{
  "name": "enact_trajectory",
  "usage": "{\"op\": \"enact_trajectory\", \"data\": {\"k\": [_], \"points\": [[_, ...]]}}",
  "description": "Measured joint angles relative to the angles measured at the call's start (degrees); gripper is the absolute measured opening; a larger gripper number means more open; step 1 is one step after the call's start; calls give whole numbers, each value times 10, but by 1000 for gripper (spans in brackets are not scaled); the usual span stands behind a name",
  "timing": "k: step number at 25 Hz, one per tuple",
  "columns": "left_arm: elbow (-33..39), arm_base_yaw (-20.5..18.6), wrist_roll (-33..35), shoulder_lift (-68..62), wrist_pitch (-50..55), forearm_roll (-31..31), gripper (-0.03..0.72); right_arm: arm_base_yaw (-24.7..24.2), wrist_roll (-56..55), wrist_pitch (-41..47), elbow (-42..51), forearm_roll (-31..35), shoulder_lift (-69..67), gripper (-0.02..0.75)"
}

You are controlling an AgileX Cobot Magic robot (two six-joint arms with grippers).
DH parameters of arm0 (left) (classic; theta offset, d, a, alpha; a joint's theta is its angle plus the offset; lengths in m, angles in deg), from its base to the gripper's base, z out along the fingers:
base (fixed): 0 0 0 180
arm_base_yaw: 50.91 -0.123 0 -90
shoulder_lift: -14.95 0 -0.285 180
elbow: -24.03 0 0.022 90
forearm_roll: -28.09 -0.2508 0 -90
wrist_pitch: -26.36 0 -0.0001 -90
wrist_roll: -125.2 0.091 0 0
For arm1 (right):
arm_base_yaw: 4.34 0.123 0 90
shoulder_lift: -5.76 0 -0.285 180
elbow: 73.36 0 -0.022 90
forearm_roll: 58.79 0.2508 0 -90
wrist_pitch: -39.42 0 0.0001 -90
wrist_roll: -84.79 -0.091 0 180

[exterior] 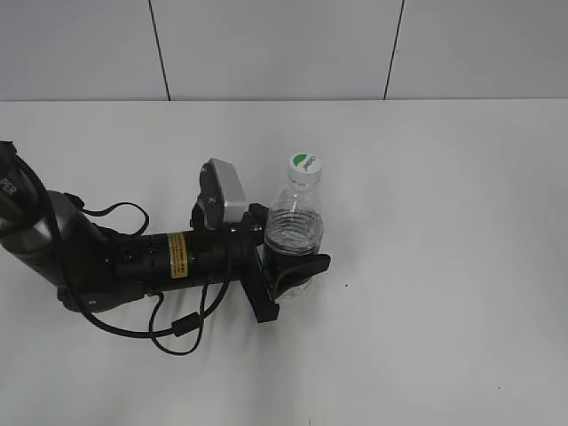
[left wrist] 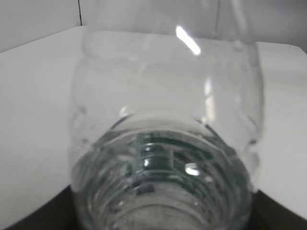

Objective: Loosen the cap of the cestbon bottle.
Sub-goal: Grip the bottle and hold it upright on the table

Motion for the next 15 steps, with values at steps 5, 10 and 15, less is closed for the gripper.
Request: {"op": "enact_trajectory", "data": {"k": [5,10,15], "points": [[0,0,0,0,0,1,401,0,-45,0,-75,6,-112,590],[0,0,0,0,-1,2,400,9,-70,1,-88,15,-198,590],[0,0,0,0,-1,2,400,60,-109,1,-88,0,-253,590]]}}
